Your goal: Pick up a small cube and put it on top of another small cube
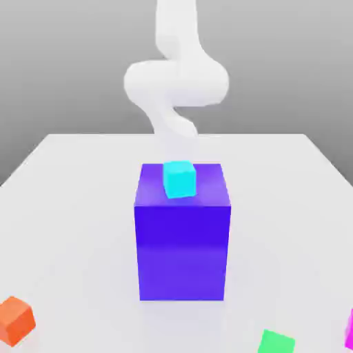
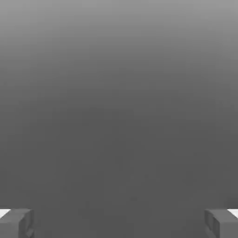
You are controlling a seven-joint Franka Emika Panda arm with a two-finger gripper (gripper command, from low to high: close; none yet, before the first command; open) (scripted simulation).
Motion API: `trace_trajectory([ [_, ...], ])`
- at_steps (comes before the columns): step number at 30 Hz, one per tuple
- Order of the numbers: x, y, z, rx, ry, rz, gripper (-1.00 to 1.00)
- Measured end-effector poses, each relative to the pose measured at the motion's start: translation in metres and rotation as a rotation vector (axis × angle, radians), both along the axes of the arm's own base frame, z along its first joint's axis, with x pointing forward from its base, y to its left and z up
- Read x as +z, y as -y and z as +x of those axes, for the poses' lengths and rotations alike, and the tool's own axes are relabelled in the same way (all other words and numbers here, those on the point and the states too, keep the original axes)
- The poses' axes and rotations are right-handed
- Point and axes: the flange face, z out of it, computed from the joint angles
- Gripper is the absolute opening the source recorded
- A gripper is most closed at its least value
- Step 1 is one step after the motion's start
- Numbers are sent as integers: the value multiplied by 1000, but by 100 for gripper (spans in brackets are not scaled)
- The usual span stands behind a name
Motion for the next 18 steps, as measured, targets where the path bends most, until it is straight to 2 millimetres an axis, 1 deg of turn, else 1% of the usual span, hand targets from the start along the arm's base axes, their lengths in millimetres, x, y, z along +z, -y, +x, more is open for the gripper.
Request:
trace_trajectory([
  [4, -47, -34, 48, 108, -95, -70, 0],
  [9, -113, -81, 93, 248, -206, -148, 0],
  [14, -188, -131, 123, 399, -312, -220, 0],
  [16, -220, -152, 131, 463, -354, -246, 0],
  [18, -253, -176, 134, 534, -394, -272, 0],
])
